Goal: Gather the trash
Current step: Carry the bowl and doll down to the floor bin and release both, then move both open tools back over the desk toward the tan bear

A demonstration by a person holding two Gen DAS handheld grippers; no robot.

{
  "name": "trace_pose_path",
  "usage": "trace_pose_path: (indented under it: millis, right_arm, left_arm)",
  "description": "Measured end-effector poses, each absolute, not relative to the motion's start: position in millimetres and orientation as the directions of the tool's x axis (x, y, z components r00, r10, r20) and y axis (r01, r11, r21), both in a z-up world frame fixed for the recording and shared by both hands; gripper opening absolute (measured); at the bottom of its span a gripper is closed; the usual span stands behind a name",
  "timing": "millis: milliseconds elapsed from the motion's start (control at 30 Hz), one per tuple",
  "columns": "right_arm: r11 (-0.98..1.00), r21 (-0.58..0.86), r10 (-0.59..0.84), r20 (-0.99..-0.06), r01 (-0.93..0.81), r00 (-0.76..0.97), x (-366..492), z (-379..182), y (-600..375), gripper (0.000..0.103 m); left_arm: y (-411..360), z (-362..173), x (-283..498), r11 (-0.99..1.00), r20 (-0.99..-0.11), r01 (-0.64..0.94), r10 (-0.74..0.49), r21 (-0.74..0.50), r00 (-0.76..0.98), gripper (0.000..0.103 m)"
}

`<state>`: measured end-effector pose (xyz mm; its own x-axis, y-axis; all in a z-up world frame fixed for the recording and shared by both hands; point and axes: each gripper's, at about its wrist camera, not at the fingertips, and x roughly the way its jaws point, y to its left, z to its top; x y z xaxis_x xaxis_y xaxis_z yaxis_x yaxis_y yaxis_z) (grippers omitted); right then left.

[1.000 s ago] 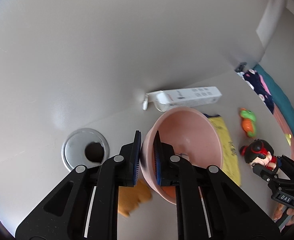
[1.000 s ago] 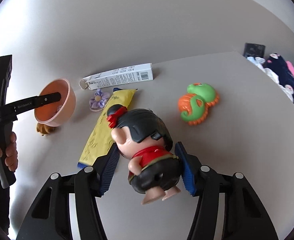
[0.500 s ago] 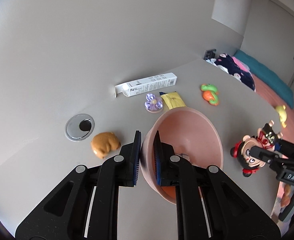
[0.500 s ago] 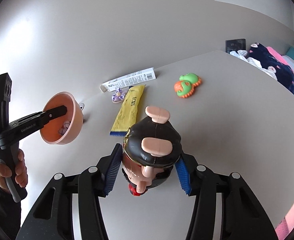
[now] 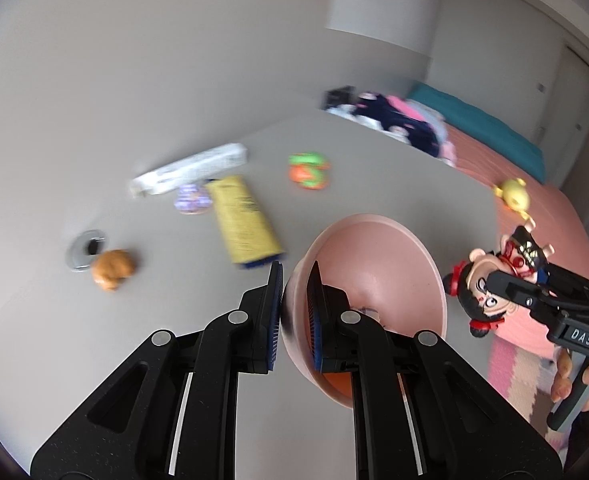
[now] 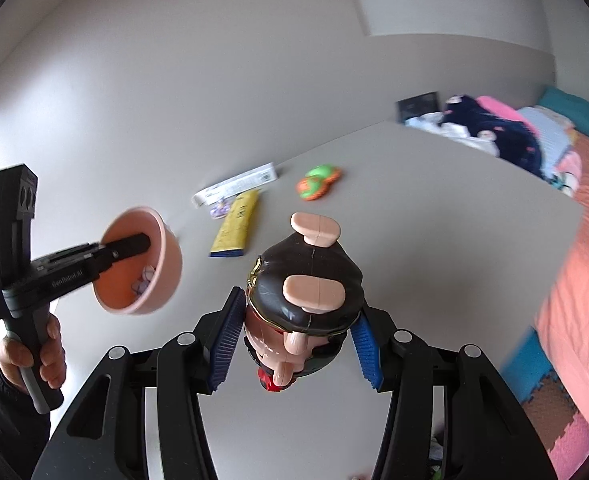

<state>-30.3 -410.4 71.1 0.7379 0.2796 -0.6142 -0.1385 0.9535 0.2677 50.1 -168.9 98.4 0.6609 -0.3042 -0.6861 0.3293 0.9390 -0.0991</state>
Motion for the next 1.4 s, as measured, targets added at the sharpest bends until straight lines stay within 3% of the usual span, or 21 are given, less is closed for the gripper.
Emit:
trace_pose_path:
  millis: [433, 800, 867, 900, 1000, 1400]
  right_arm:
    - [0.961, 0.248, 0.058, -0.603, 0.118, 0.796, -152, 72, -531, 0.053]
    - [0.904, 0.268, -0.087, -0.650, 0.334, 0.755, -211, 42, -608, 0.054]
    - [0.881, 0.296, -0.098, -0.649, 0.370, 0.754, -214, 37, -621, 0.085]
    - [0.872, 0.302, -0.112, -0.643, 0.385, 0.757, -215, 37, -624, 0.100]
    - [0.859, 0.296, -0.165, -0.613, 0.418, 0.773, -224, 39, -632, 0.100]
    - [0.837, 0.330, -0.205, -0.552, 0.437, 0.808, -234, 39, -632, 0.100]
  left_arm:
    - [-342, 79, -10, 0.776, -0.711, 0.626, -0.482, -0.076, 0.512, 0.012]
    - [-462, 33, -50, 0.623, -0.793, 0.781, -0.497, -0.045, 0.352, 0.014]
    - [-472, 28, -52, 0.622, -0.796, 0.783, -0.481, -0.015, 0.367, 0.050]
    - [-474, 27, -55, 0.633, -0.791, 0.774, -0.465, 0.016, 0.397, 0.095]
    - [-471, 27, -58, 0.653, -0.735, 0.751, -0.463, 0.095, 0.495, 0.097]
    - [-437, 28, -46, 0.700, -0.746, 0.711, -0.439, 0.065, 0.501, 0.097]
